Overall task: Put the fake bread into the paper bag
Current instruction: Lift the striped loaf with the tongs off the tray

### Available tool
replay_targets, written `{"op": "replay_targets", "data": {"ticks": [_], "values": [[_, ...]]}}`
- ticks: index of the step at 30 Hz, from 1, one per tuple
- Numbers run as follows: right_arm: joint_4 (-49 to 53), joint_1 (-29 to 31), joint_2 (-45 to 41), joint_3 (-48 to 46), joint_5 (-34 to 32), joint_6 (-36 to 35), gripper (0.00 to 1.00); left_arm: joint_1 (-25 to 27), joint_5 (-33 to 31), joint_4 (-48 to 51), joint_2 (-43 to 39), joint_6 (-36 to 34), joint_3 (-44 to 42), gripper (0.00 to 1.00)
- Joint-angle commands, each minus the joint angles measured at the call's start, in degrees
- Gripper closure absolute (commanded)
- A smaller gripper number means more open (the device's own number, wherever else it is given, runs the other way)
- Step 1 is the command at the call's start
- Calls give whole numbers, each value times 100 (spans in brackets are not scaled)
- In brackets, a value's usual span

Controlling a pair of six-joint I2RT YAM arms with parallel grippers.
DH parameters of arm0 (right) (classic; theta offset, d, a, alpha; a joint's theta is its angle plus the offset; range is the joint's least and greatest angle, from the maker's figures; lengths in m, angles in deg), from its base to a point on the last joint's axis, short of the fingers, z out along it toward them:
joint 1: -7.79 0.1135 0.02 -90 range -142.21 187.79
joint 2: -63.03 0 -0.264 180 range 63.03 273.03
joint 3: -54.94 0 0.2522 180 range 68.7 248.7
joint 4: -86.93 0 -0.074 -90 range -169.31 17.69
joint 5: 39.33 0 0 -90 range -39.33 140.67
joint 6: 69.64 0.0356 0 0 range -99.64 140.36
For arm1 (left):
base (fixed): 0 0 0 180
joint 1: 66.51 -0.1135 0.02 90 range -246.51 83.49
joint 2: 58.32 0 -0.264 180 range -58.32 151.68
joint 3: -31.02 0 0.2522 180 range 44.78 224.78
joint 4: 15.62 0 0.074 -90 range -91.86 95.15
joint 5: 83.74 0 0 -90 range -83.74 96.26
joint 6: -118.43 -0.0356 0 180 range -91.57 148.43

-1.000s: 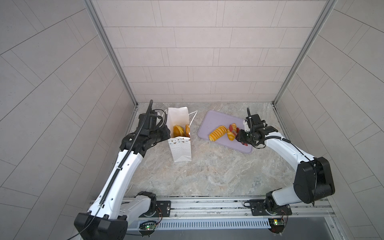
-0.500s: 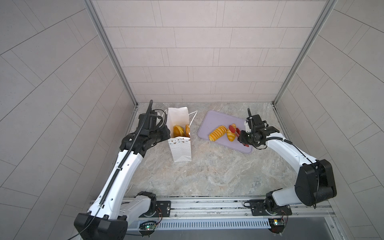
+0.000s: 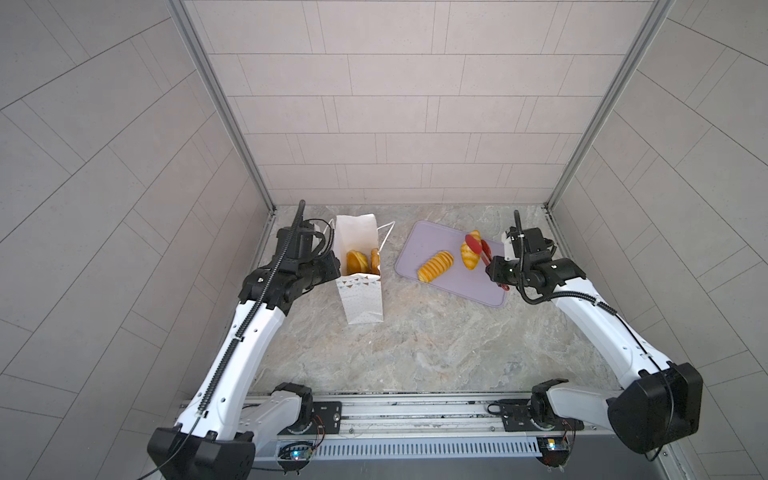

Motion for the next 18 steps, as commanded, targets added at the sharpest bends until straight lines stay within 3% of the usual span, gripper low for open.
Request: {"op": "replay_targets", "data": {"ticks": [1,18], "values": [[97,-20,-235,307,-98,-88,68,20,-47,34,-107,-35,97,77],[516,-10,-507,1260,324,-59,69,22,-89,131,-230,-27,140,77]]}}
